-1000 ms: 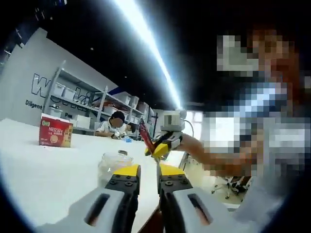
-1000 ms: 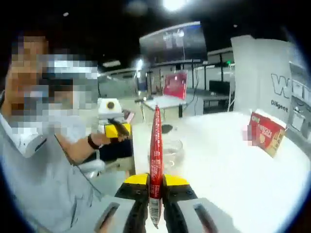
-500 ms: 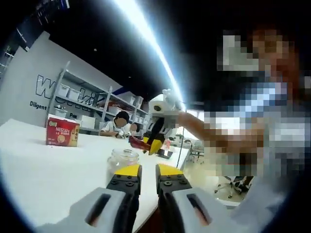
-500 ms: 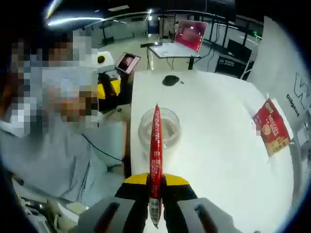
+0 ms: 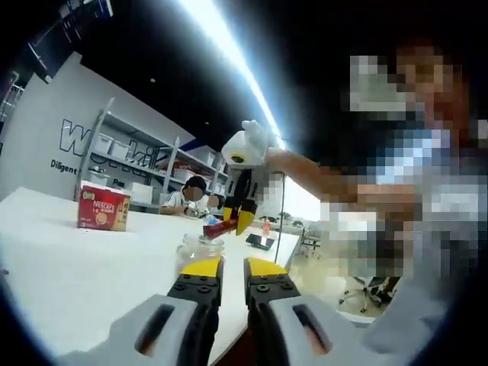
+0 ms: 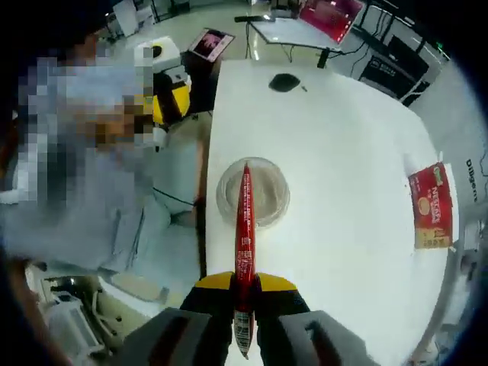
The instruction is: Tear open the coffee pouch, take out the coffee, and pour the coffee from the pouch into the cup
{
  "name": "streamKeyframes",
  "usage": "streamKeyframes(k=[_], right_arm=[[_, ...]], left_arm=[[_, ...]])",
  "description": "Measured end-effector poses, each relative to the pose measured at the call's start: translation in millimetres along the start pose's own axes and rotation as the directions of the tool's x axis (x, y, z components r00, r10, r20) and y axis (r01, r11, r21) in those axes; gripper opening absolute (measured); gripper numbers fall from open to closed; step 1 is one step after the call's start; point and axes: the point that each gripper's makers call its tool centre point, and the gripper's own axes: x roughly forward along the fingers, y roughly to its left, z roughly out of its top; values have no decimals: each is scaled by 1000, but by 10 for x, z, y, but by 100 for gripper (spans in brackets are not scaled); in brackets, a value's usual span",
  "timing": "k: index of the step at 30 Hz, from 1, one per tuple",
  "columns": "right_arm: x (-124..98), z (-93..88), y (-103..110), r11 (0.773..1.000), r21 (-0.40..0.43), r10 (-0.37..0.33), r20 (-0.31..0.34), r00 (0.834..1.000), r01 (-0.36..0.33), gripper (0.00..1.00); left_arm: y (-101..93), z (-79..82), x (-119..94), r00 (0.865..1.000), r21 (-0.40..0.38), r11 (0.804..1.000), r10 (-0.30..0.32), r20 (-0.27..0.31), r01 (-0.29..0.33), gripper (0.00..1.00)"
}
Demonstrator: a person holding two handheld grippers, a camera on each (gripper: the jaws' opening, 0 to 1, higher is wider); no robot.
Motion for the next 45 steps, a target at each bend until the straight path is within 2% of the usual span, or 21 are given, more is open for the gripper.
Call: streamKeyframes(k=[5, 8, 11, 14, 17, 20, 23, 27, 31, 32, 35, 38, 41, 45], right_arm=[[9, 16, -12, 999, -39, -3, -101, 995, -1, 10], [6, 36, -6, 999, -50, -7, -127, 992, 1, 10], [-28, 38, -8, 997, -80, -30, -180, 983, 16, 10], [-42, 63, 5, 994, -106, -33, -235, 971, 8, 10], [-49, 68, 12, 990, -142, -57, -310, 949, 13, 10], [-51, 95, 3, 987, -162, -66, -348, 935, 9, 10], [-70, 117, 5, 983, -182, -73, -389, 918, 1, 10], [-41, 124, 35, 982, -191, -72, -422, 904, -11, 10], [-58, 124, 43, 980, -197, -72, -435, 898, -17, 10], [-70, 122, 44, 980, -198, -72, -437, 896, -18, 10], [-114, 113, 27, 980, -198, -75, -447, 892, -16, 10], [-143, 120, 11, 981, -192, -74, -449, 890, -15, 10], [-160, 126, 9, 982, -186, -70, -454, 889, -18, 10], [-179, 136, 6, 983, -182, -67, -456, 888, -20, 10]], left_arm=[[26, -32, -25, 1000, -11, 1000, 9, 5, -9, 14], [32, -69, -29, 1000, -14, 1000, 12, -2, -12, 14], [41, -85, -15, 1000, -13, 1000, 10, -10, -11, 14], [64, -93, 34, 1000, -18, 1000, 1, -24, -1, 14], [81, -51, 109, 999, -5, 1000, -7, -39, 7, 15], [106, 29, 187, 999, 7, 1000, -12, -43, 12, 15], [106, 71, 326, 996, -5, 999, -46, -79, 46, 17], [160, 122, 603, 985, 93, 993, -57, -161, 72, 20], [180, 148, 821, 967, 143, 983, -74, -244, 112, 20], [175, 142, 893, 956, 152, 979, -85, -281, 132, 20], [186, 125, 1023, 936, 183, 969, -94, -340, 163, 20], [185, 58, 1167, 899, 169, 964, -118, -421, 206, 20], [143, 3, 1251, 874, 159, 956, -147, -463, 245, 20], [111, -80, 1339, 851, 161, 950, -155, -501, 268, 20]])
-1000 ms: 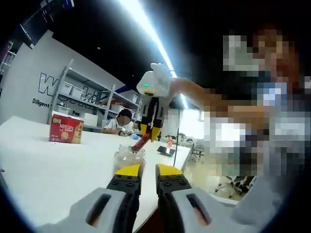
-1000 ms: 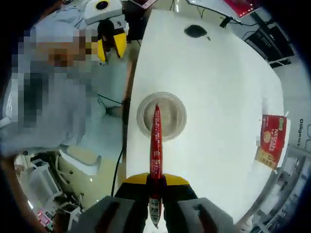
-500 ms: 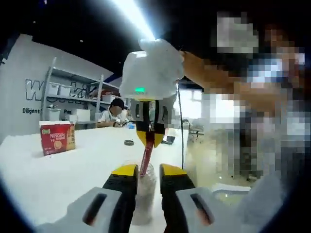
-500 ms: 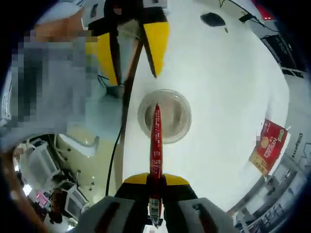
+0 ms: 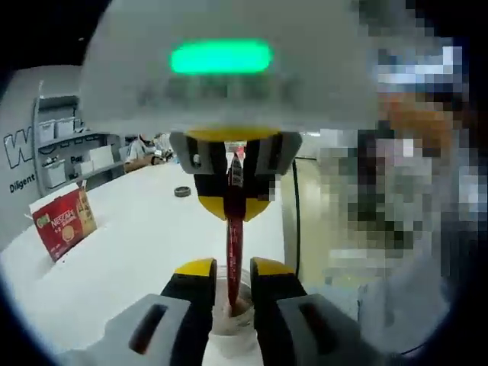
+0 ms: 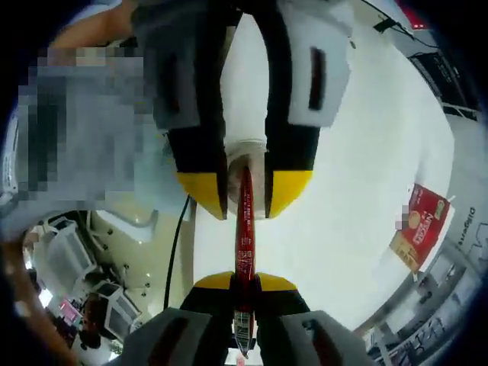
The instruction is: Tear open the coffee pouch, take out the coffee, and pour the coffee from the pouch into the cup
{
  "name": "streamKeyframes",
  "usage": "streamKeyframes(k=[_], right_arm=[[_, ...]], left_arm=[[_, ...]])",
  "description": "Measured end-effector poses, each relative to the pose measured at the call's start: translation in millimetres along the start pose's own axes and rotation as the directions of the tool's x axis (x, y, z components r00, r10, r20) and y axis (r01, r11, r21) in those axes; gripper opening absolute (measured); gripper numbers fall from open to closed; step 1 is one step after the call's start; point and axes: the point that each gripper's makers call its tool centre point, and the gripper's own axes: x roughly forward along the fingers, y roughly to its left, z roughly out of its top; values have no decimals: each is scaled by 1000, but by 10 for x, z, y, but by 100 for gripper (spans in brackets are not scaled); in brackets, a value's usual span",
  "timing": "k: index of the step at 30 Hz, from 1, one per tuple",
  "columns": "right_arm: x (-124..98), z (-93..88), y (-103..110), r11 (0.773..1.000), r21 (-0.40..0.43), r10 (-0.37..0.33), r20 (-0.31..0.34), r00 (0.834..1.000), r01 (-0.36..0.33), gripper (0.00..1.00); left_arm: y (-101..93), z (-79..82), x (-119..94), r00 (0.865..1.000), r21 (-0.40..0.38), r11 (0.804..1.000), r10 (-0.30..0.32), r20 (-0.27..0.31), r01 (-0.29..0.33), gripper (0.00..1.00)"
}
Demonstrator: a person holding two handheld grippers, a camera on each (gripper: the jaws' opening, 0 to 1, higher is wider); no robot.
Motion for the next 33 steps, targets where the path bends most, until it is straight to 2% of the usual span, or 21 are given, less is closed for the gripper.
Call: streamKeyframes(k=[2, 3, 5, 12, 24, 33], right_arm=[[-1, -3, -2, 1000, 0, 1, -2, 1000, -1, 10], [37, -64, -15, 1000, 9, 8, -14, 1000, -8, 10], [64, -91, -41, 1000, 12, 11, -8, 1000, -11, 10], [52, -74, -54, 1000, 11, 16, 24, 1000, -17, 10], [2, 20, -56, 1000, 0, 11, 49, 999, -11, 10], [-28, 14, -46, 1000, 3, 1, 65, 998, -1, 10]], left_arm=[[-10, 6, 31, 1000, -2, 1000, -7, -6, 7, 19], [0, 50, 19, 1000, 15, 1000, -16, 9, 16, 19], [31, 74, 0, 1000, -13, 1000, -22, 0, 22, 18], [-13, 30, 0, 999, 45, 998, -51, -4, 51, 17], [61, 10, 82, 999, 50, 998, -41, 0, 41, 13], [59, 26, 145, 1000, 85, 996, -28, 15, 26, 5]])
